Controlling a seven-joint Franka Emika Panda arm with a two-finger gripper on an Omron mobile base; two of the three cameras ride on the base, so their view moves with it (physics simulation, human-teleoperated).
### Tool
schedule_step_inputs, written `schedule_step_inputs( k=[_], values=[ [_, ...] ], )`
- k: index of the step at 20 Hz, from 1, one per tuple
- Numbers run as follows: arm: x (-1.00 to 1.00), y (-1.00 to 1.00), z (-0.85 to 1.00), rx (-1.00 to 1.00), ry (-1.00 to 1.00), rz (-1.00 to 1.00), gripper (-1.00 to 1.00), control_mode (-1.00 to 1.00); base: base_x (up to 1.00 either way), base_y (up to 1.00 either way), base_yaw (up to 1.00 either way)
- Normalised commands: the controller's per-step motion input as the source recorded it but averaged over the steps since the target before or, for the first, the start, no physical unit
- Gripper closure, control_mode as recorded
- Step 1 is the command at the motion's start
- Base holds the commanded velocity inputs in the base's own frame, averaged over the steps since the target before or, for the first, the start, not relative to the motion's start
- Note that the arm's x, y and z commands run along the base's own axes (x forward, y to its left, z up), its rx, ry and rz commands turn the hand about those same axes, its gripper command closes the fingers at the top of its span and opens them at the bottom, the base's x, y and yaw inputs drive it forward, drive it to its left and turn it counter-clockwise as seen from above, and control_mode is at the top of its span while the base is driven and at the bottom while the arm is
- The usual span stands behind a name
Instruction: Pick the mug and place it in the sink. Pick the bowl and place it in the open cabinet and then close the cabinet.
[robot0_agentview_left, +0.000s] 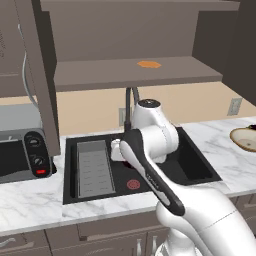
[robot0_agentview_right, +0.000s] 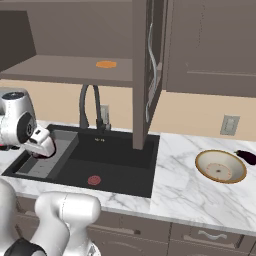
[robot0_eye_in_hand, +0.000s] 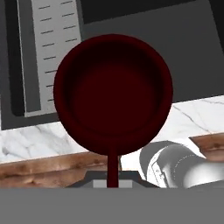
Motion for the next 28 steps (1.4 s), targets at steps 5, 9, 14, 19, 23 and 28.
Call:
schedule_step_inputs(
  k=[5,9,14,19,23,28],
  values=[
    [0.11,-0.39,-0.11,0.01,0.07,0.21,1.00,-1.00,0.00,0.00,0.00],
    [0.16,-0.34,-0.24,0.00,0.01,0.24,1.00,-1.00,0.00,0.00,0.00],
    [0.14,-0.31,-0.32,-0.03,-0.06,0.24,1.00,-1.00,0.00,0.00,0.00],
    [0.23,-0.29,-0.34,-0.02,-0.04,0.24,1.00,-1.00,0.00,0.00,0.00],
    [0.31,-0.31,-0.25,-0.02,0.00,0.18,1.00,-1.00,0.00,0.00,0.00],
    [0.34,-0.27,-0.16,-0.03,0.00,0.13,1.00,-1.00,0.00,0.00,0.00]
  ],
)
